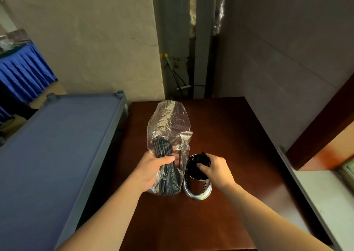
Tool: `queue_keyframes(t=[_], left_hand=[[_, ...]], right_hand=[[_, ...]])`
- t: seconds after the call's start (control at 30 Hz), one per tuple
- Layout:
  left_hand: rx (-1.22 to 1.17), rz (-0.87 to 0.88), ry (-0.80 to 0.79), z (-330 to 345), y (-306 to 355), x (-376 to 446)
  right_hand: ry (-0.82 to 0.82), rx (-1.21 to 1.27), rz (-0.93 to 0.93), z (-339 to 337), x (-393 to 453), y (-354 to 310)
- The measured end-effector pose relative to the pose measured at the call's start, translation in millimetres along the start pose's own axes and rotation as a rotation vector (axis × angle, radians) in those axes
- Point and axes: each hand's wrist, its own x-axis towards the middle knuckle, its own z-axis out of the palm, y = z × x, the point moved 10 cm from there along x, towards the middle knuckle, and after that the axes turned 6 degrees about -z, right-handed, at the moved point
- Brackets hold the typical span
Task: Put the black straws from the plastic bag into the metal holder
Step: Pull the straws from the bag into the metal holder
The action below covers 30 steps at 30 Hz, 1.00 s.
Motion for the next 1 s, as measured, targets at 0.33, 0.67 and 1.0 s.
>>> queue_keyframes(t=[0.33,0.67,1.0], left_hand=[[-0.024,-0.008,0.033,-6,0,6],[0.014,-0.003,-0.005,-4,4,5],[-0.008,-0.011,0.015,-9,9,3]], right_hand=[[-0.006,-0.041,-0.019,-1,-3,-1],[0.121,-0.039,-0.130,-34,5,-37],[0.412,0.025,-0.371,-95,17,-118]])
